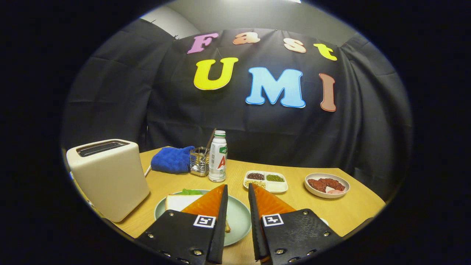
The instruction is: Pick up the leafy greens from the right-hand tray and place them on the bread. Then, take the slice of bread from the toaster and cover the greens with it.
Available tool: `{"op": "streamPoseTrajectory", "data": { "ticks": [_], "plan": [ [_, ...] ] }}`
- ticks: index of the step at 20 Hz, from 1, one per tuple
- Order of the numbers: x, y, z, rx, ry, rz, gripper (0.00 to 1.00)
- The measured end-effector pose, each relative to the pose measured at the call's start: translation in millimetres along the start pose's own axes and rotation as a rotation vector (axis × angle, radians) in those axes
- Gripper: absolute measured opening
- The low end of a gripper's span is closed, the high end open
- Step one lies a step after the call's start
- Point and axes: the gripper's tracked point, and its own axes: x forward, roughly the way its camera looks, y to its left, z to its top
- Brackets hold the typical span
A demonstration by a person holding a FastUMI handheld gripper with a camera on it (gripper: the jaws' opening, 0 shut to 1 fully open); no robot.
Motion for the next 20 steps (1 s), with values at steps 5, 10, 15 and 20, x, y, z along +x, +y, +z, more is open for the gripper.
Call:
{"op": "streamPoseTrajectory", "data": {
  "ticks": [5, 10, 15, 20],
  "plan": [
    [-21, -54, 11, -0.001, -0.024, -0.038, 0.32],
    [-45, -133, 9, -0.007, -0.026, -0.119, 0.32],
    [-66, -202, -9, 0.065, 0.006, -0.155, 0.32],
    [-94, -282, -26, 0.056, 0.013, -0.268, 0.32]
  ]
}}
